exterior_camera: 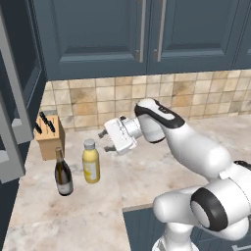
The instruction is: Place the drinks on the dining counter in a tight cluster.
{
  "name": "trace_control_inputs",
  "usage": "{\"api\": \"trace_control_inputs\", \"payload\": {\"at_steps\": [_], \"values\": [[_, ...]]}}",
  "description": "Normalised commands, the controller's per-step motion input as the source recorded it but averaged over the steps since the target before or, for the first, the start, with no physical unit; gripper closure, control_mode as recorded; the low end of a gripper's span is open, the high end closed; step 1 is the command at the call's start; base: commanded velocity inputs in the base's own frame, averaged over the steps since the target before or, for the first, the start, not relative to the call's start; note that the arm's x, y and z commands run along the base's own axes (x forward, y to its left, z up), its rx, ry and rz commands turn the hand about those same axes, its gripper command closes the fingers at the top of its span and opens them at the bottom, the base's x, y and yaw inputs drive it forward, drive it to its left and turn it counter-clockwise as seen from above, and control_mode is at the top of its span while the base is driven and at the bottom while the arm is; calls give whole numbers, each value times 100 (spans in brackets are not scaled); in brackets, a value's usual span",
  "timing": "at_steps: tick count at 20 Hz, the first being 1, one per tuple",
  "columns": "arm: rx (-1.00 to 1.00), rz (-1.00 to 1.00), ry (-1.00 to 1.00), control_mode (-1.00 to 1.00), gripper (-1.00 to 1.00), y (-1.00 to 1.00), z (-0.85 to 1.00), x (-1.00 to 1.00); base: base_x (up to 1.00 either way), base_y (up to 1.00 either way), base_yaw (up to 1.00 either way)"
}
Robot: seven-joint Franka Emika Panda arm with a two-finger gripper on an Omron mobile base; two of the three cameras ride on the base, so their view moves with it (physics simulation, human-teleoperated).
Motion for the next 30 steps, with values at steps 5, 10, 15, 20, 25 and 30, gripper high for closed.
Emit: {"api": "trace_control_inputs", "payload": {"at_steps": [5,10,15,20,25,30], "values": [[-1,0,0,-100,-100,17,-10,11,0,0,0],[-1,0,0,-100,-100,11,-6,8,0,0,0],[-2,0,0,-100,-100,1,-3,0,0,0,0],[-2,0,0,-100,-100,0,-2,4,0,0,0],[0,0,0,-100,-100,0,-1,10,0,0,0],[0,0,0,-100,-100,0,-4,15,0,0,0]]}}
